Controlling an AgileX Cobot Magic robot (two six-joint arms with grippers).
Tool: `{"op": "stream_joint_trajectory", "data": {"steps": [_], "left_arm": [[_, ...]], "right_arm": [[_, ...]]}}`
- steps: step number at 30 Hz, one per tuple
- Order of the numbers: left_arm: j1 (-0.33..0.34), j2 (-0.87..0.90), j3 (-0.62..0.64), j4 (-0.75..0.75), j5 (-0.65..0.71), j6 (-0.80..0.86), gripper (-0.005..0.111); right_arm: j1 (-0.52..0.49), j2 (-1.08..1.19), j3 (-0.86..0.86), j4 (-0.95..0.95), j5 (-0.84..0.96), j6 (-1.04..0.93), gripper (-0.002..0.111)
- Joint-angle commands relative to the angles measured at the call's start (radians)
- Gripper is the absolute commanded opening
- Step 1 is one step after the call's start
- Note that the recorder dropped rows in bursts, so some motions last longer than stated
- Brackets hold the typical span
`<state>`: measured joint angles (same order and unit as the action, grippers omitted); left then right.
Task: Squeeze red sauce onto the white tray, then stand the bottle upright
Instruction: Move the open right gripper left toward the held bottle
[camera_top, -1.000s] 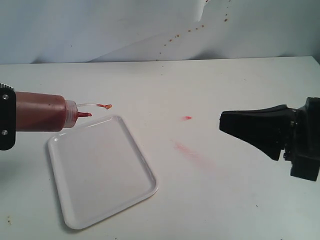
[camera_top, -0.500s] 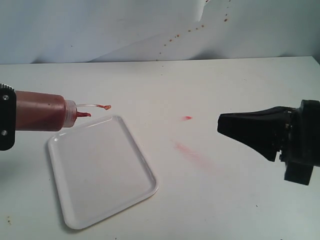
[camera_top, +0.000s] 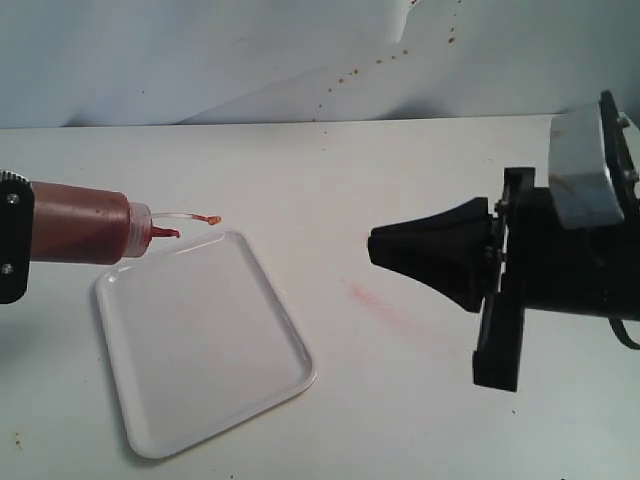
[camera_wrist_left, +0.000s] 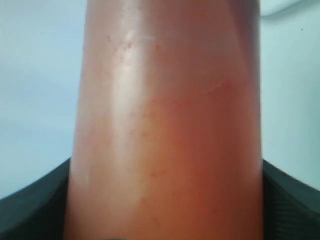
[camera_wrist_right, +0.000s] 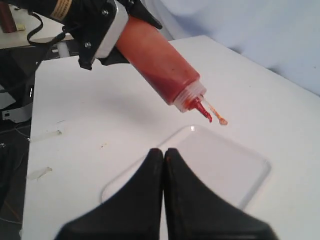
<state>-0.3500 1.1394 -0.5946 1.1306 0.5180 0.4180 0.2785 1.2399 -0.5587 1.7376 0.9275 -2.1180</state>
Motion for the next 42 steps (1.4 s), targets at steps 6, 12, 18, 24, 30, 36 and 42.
{"op": "stream_joint_trajectory", "data": {"steps": [6, 12, 18, 24, 30, 36, 42], "left_arm": [[0.001, -0.014, -0.001, 0.035, -0.021, -0.013, 0.0], [0.001, -0.014, -0.001, 0.096, -0.023, -0.013, 0.0], [0.001, -0.014, -0.001, 0.102, -0.023, -0.006, 0.0], [0.001, -0.014, -0.001, 0.102, -0.025, 0.009, 0.0], [0.001, -0.014, -0.001, 0.105, -0.025, 0.013, 0.0], [0.001, -0.014, -0.001, 0.106, -0.025, 0.013, 0.0], [0.001, -0.014, -0.001, 0.106, -0.027, 0.036, 0.0]], "right_arm": [[0.029, -0.002, -0.125, 0.007, -0.182, 0.003, 0.0], [0.029, 0.008, -0.127, 0.007, -0.225, -0.005, 0.007], [0.057, 0.085, -0.13, 0.007, -0.223, -0.026, 0.052], [0.063, 0.178, -0.135, 0.007, -0.198, -0.026, 0.102], [0.097, 0.26, -0.223, 0.007, -0.118, -0.025, 0.103], [0.227, 0.365, -0.367, 0.007, -0.157, -0.025, 0.103], [0.318, 0.45, -0.464, 0.007, -0.276, -0.025, 0.103]]}}
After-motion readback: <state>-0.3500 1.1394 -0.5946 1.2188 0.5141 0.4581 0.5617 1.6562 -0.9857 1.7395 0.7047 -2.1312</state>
